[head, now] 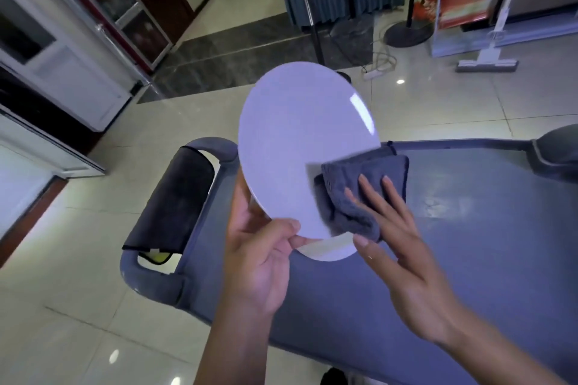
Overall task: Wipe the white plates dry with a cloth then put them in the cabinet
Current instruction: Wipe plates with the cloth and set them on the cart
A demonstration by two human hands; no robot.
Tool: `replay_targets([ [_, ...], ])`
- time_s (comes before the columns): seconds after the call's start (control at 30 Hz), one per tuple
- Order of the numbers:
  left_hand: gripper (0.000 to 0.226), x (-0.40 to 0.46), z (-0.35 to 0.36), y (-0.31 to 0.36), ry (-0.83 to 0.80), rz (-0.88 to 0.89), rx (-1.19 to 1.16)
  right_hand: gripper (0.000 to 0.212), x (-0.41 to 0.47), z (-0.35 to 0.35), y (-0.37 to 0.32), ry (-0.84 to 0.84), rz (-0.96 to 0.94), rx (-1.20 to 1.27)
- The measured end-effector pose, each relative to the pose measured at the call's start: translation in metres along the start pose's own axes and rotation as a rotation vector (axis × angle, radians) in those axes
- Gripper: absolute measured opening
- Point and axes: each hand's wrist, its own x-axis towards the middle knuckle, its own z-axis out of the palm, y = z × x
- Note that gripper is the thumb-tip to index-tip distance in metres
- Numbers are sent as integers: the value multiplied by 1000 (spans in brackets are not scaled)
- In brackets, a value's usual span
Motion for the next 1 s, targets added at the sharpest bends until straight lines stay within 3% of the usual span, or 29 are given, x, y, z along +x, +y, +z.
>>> replay_targets([
  [0.13, 75, 1, 10, -6, -32, 29, -71, 48, -16, -15, -14, -82, -8, 52],
  [0.3, 81, -4, 13, -16, 10, 13, -28, 33, -15, -60, -17, -317, 191, 351],
  [0.4, 83, -11, 15, -22, 19, -4, -22, 54, -8, -97, -12, -163, 475, 525],
  [0.5, 82, -18, 13, -25, 11, -31, -77, 42, -10, -128, -12, -10, 663, 458],
  [0.57, 81, -21, 14, -24, -2, -39, -95, 39, -13, -143, -17, 72, 674, 415],
  [0.63, 79, -24, 18, -22, -24, -35, -109, 33, -12, -151, -27, 185, 598, 344],
  [0.73, 78, -25, 30, -17, -86, -25, -121, 17, -6, -152, -48, 337, 342, 153],
  [0.87, 76, -29, 52, -14, -168, -18, -80, 30, 6, -118, -93, 262, -130, -93],
  [0.9, 76, -32, 58, -13, -187, -12, -79, 25, 11, -106, -99, 225, -176, -180],
  [1.0, 80, -40, 71, -5, -205, 22, -130, 55, 16, -72, -94, 202, -240, -542],
])
